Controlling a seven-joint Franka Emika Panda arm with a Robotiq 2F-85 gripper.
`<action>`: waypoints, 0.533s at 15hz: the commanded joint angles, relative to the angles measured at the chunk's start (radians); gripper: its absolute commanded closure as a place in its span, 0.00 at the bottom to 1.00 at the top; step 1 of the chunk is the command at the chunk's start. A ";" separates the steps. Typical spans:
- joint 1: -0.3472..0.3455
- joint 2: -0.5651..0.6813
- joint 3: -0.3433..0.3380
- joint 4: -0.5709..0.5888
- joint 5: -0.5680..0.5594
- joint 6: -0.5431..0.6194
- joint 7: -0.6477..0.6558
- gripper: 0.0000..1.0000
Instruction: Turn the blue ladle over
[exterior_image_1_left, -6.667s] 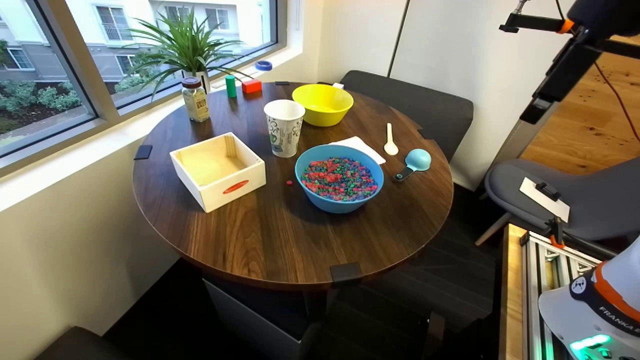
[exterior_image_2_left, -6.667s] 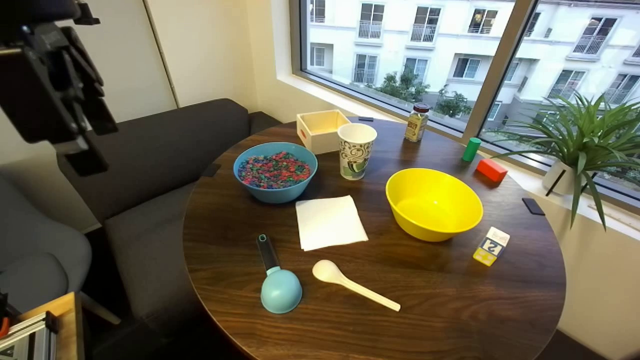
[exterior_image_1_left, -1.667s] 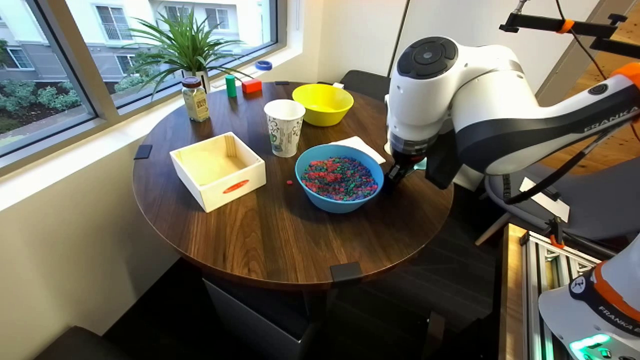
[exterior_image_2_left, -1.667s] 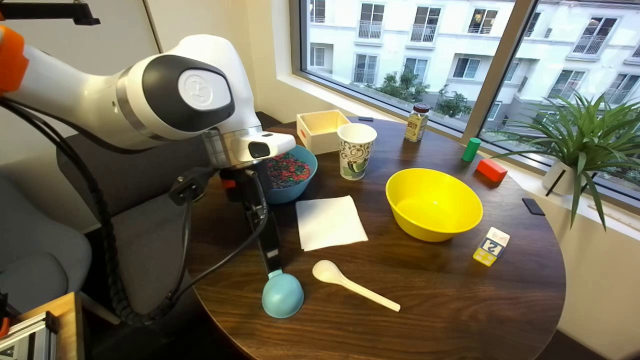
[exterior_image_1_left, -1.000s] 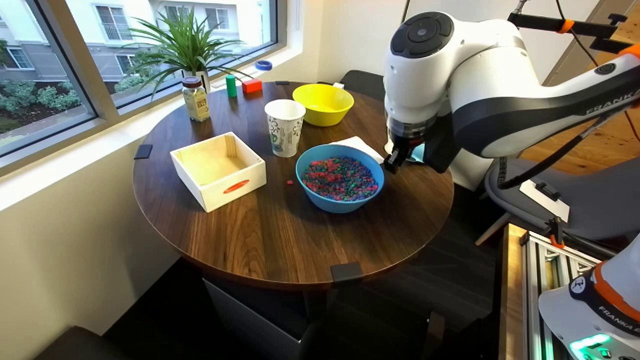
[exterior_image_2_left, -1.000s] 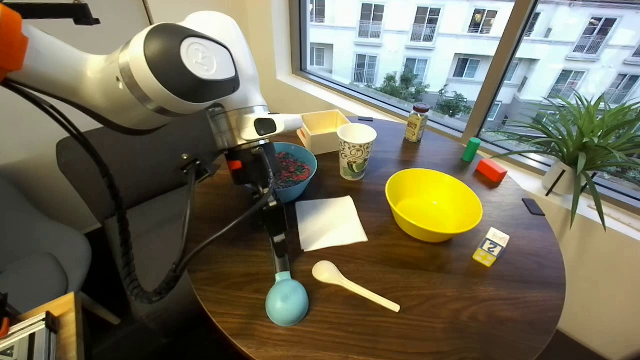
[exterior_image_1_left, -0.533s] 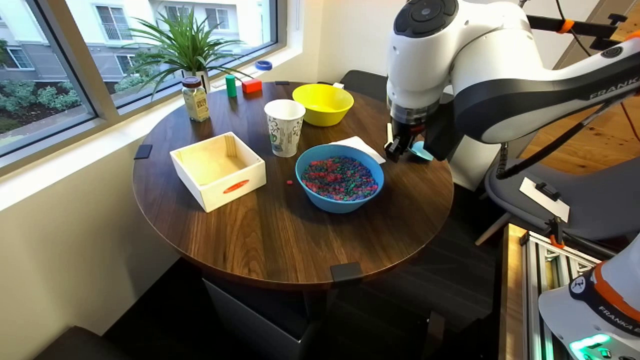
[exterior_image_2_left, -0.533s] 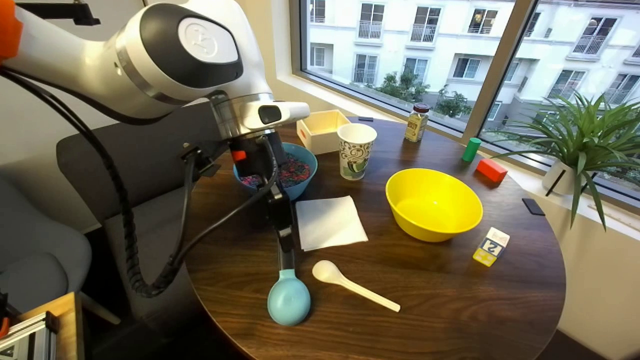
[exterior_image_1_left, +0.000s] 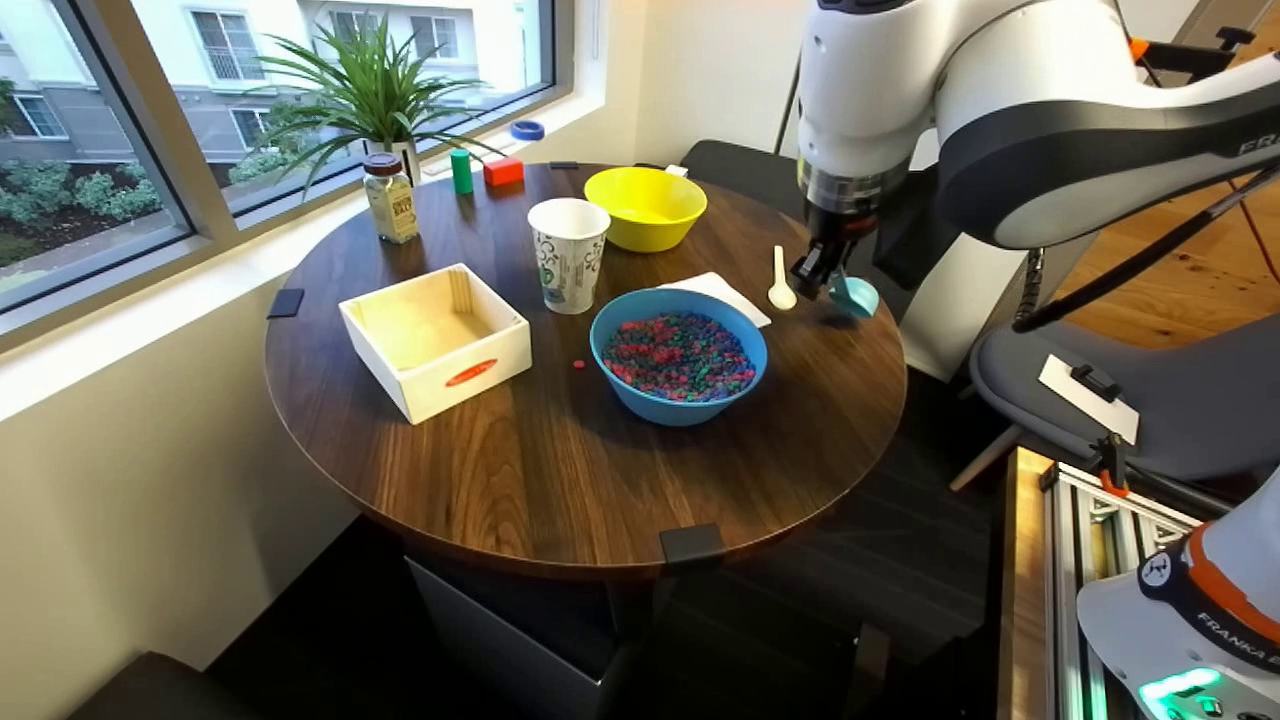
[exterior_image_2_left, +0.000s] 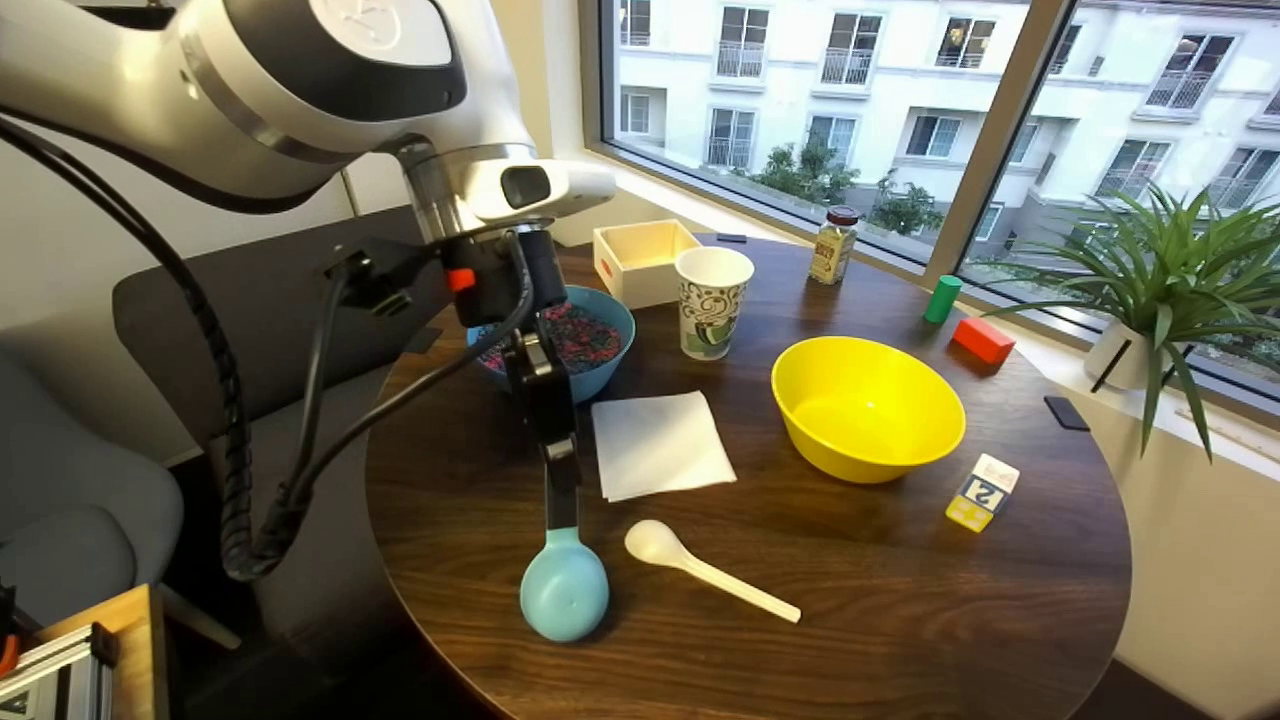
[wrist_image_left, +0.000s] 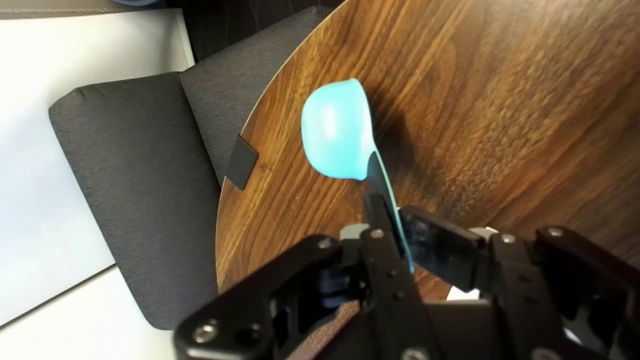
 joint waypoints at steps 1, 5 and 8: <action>0.005 -0.044 -0.012 -0.013 0.043 -0.017 -0.052 0.97; -0.001 -0.085 -0.029 -0.016 0.127 -0.003 -0.130 0.97; -0.011 -0.132 -0.052 -0.017 0.222 0.015 -0.204 0.97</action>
